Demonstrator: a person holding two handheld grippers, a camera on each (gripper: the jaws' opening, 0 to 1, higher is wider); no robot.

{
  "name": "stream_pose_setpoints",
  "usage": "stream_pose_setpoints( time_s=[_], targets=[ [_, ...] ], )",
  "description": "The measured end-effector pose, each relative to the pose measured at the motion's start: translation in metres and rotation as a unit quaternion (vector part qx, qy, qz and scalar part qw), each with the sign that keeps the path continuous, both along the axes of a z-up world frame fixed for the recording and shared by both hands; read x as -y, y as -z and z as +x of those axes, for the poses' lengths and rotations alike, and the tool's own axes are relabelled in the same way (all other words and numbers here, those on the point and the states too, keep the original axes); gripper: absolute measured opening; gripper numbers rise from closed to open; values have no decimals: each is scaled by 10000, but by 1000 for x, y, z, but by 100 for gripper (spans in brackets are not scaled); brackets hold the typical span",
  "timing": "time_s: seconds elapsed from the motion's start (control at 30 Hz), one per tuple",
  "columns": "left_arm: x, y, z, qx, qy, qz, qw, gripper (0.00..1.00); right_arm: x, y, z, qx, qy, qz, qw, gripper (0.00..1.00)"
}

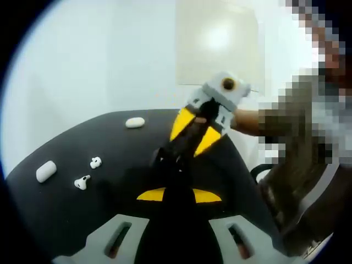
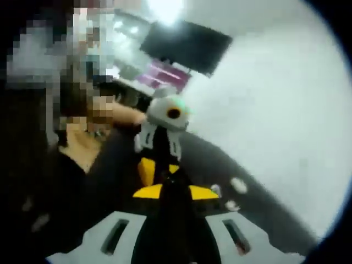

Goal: Pick up three earphones and place each one into its charging case using tactile feedback, ensure that each earphone is properly inserted and securely positioned inside the case.

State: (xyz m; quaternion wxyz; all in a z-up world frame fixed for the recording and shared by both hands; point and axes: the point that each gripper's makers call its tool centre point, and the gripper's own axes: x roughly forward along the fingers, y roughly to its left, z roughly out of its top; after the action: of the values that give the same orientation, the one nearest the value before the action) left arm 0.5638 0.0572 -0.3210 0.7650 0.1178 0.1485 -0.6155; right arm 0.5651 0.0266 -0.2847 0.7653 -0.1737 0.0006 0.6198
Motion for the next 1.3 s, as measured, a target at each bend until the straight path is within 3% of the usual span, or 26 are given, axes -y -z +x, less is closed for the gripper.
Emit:
stream_pose_setpoints(
  time_s=[0.1, 0.2, 0.23, 0.6, 0.73, 1.17, 1.3],
  targets=[
    [0, 0, 0, 2, 2, -2, 10000, 14, 3, 7, 9, -1313, -76, 333, 9908, 25],
    [0, 0, 0, 5, 4, -2, 10000, 14, 3, 14, 11, -2065, -240, 283, 9778, 26],
    [0, 0, 0, 5, 7, -4, 10000, 14, 1, 14, 10, -2190, -339, 249, 9748, 27],
    [-1, 0, 0, -8, 12, -13, 10000, 14, -31, 21, 0, -1817, -871, -118, 9794, 29],
    [-2, 0, 1, -37, 3, -18, 10000, 14, -32, 21, -4, -1868, -969, 15, 9776, 19],
    [-9, -2, 3, -255, -61, -120, 9996, 15, -24, 19, -4, -1906, -1002, 166, 9764, 18],
    [-19, -13, 2, -409, -120, -285, 9987, 15, -24, 19, -2, -1906, -1033, 182, 9761, 18]
  ],
)
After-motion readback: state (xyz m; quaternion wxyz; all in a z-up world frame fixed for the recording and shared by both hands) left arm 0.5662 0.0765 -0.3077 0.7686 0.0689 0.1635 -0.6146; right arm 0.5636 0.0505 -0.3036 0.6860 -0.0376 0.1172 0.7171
